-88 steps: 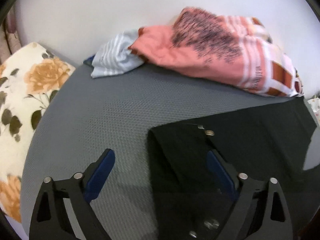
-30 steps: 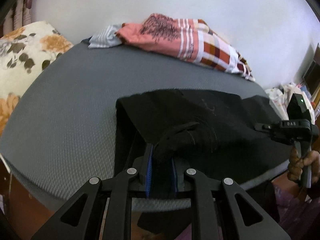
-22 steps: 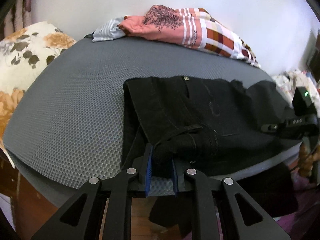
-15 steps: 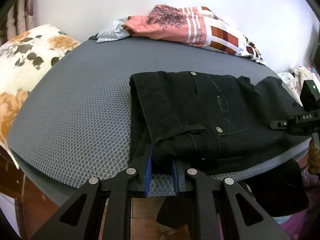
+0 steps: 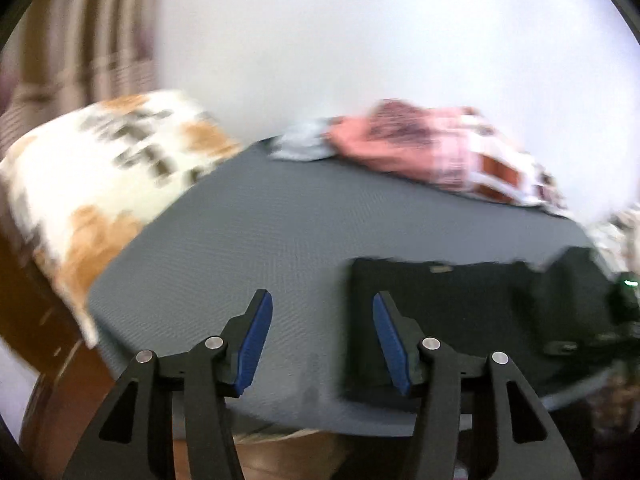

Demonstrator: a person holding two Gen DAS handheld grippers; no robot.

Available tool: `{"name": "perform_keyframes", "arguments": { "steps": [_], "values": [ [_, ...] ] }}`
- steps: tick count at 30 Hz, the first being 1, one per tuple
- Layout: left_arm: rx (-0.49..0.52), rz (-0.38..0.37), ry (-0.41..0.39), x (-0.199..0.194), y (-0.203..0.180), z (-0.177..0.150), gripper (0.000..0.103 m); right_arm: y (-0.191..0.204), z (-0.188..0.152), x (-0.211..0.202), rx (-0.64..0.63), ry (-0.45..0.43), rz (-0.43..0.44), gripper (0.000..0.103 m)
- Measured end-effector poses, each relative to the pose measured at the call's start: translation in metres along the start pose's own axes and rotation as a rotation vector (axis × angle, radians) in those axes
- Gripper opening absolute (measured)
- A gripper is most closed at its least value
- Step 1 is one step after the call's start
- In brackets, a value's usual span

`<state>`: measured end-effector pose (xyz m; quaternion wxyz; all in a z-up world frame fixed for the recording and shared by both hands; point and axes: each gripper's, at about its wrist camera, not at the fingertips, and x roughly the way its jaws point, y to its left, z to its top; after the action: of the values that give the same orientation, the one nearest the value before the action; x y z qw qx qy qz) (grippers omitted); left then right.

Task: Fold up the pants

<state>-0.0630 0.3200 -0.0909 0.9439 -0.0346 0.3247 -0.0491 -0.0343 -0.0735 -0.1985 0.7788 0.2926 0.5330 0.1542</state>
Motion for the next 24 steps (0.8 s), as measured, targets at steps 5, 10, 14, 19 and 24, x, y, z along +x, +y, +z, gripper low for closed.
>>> {"name": "perform_keyframes", "arguments": {
  "steps": [5,10,14,19,24],
  "values": [
    [0.171,-0.198,0.116,0.036,-0.078,-0.015,0.058,-0.012,-0.004,0.003,0.071,-0.014,0.118,0.011],
    [0.254,-0.252,0.286,0.082,-0.112,-0.051,0.057,-0.020,-0.002,-0.001,0.086,-0.017,0.175,0.013],
    [0.224,-0.241,0.284,0.090,-0.101,-0.054,0.057,-0.037,0.012,-0.021,0.123,-0.088,0.228,0.014],
    [0.227,-0.227,0.272,0.090,-0.100,-0.058,0.057,-0.081,0.048,-0.066,0.180,-0.260,0.228,0.017],
    [0.247,-0.214,0.271,0.090,-0.103,-0.060,0.057,-0.147,0.097,-0.120,0.272,-0.431,0.142,0.017]
  ]
}}
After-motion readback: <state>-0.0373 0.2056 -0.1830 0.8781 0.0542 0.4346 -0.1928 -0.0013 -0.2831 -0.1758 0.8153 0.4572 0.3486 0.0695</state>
